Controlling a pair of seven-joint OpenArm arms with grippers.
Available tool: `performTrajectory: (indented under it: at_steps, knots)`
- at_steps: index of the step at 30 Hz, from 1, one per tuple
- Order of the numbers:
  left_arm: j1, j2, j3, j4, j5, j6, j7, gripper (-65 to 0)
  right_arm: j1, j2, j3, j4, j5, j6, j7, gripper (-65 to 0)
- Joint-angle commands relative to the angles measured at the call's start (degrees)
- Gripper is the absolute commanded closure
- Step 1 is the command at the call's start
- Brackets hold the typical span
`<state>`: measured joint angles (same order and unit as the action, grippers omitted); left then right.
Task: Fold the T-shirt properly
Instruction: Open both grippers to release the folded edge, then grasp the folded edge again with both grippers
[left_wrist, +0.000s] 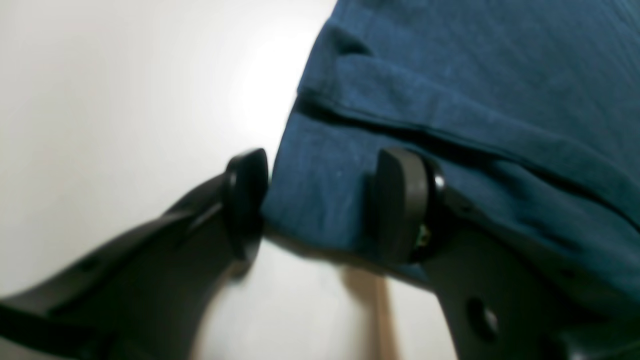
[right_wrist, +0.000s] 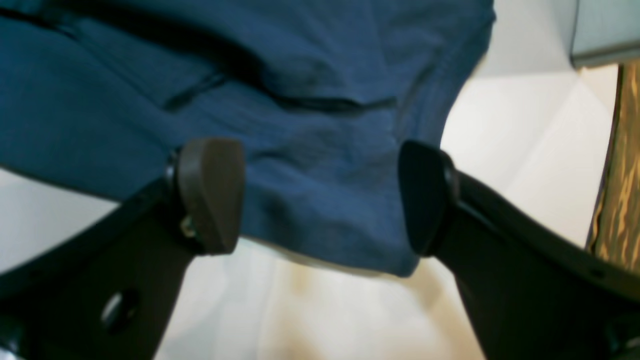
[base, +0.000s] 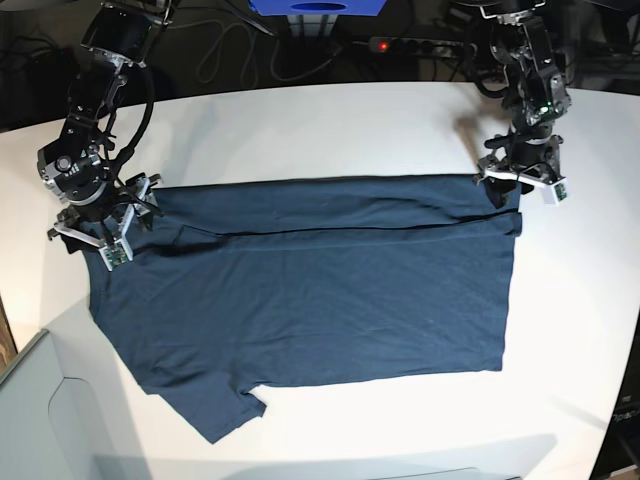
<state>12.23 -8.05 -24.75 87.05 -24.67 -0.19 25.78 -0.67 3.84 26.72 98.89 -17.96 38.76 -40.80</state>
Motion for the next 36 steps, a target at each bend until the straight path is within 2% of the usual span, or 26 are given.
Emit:
performTrajectory:
  at_steps: [1, 5, 9, 15, 17, 20, 27, 36]
  knots:
    - [-0.23, -0.34, 0.09, 0.73, -0.26, 0.05, 0.2, -33.1, 0.71, 0.6, 1.1, 1.81, 0.42, 0.14, 0.93, -46.8]
    - [0.91, -0.34, 0.09, 0.73, -0.26, 0.05, 0.2, -32.9, 0.71, 0.69, 2.6, 2.43, 0.42, 0.14, 0.93, -46.8]
    - [2.06, -0.34, 0.09, 0.82, -0.26, 0.05, 0.2, -27.9, 0.89, 1.04, 5.15, 1.81, 0.42, 0.14, 1.02, -46.4]
    - [2.14, -0.34, 0.18, 0.73, -0.26, 0.05, 0.37, -25.4, 1.24, 1.75, 6.03, -1.53, 0.42, 0.14, 1.19, -46.3]
    - [2.06, -0.34, 0.18, 0.73, -0.26, 0.05, 0.2, -17.7, 2.03, 2.36, 6.12, -4.08, 0.42, 0.14, 1.19, -46.3]
    - [1.79, -0.34, 0.18, -0.41, -0.26, 0.05, 0.2, -0.6, 2.38, 3.15, 6.12, -6.98, 0.42, 0.14, 1.19, -46.1]
    - [1.97, -0.34, 0.18, -2.52, -0.17, 0.05, 0.2, 0.0, 1.06, 3.77, 6.2, -7.77, 0.42, 0.14, 3.04, -46.1]
    - [2.23, -0.43, 0.18, -2.52, -0.17, 0.05, 0.11, 0.0, 0.71, 3.86, 12.01, -10.14, 0.42, 0.58, 3.13, -46.1]
